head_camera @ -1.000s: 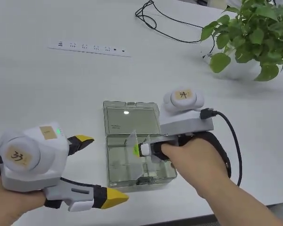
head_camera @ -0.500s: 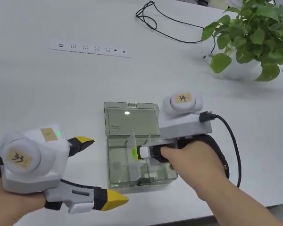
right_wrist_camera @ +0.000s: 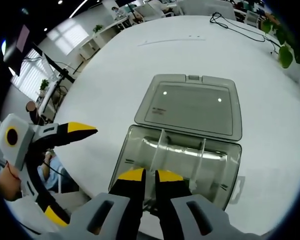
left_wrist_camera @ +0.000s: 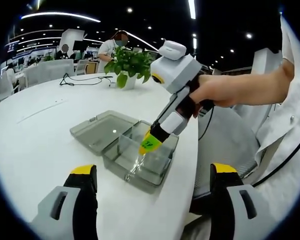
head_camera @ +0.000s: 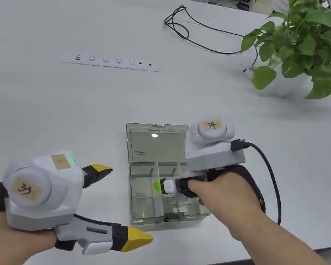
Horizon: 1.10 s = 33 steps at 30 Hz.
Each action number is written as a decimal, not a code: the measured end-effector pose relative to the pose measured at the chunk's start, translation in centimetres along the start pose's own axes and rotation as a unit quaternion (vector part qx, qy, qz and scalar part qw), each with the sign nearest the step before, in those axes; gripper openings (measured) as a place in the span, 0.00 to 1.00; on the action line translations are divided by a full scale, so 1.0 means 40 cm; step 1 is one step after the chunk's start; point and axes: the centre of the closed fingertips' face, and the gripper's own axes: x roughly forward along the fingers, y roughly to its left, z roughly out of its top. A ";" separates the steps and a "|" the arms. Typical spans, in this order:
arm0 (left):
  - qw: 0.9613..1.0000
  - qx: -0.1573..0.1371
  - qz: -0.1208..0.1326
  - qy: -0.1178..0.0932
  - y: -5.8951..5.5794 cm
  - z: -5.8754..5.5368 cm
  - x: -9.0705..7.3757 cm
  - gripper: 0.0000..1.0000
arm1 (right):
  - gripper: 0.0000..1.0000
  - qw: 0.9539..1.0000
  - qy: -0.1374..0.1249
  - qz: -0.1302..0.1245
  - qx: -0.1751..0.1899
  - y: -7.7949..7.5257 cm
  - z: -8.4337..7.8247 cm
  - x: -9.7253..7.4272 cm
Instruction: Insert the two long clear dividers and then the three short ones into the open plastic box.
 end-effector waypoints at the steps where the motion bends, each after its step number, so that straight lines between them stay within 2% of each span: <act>1: 1.000 -0.001 0.002 0.000 0.000 0.000 -0.001 0.96 | 0.09 1.000 0.001 0.001 -0.001 -0.001 -0.002 0.004; 11: 1.000 -0.007 0.024 0.001 -0.007 0.007 -0.019 0.95 | 0.09 1.000 0.005 0.014 -0.006 -0.005 -0.008 0.015; 18: 0.999 -0.011 0.043 -0.004 -0.018 0.021 -0.027 0.95 | 0.10 0.999 -0.004 0.033 -0.006 -0.002 -0.008 0.013; 21: 0.999 -0.014 0.051 -0.005 -0.022 0.026 -0.031 0.95 | 0.11 0.999 -0.006 0.044 0.006 -0.005 -0.010 0.011; 26: 0.998 -0.018 0.064 -0.012 -0.035 0.039 -0.038 0.95 | 0.15 0.997 -0.016 0.067 0.020 0.000 -0.013 -0.011; 33: 0.996 -0.024 0.078 -0.019 -0.054 0.047 -0.039 0.95 | 0.20 0.994 -0.040 0.096 0.028 0.007 0.003 -0.064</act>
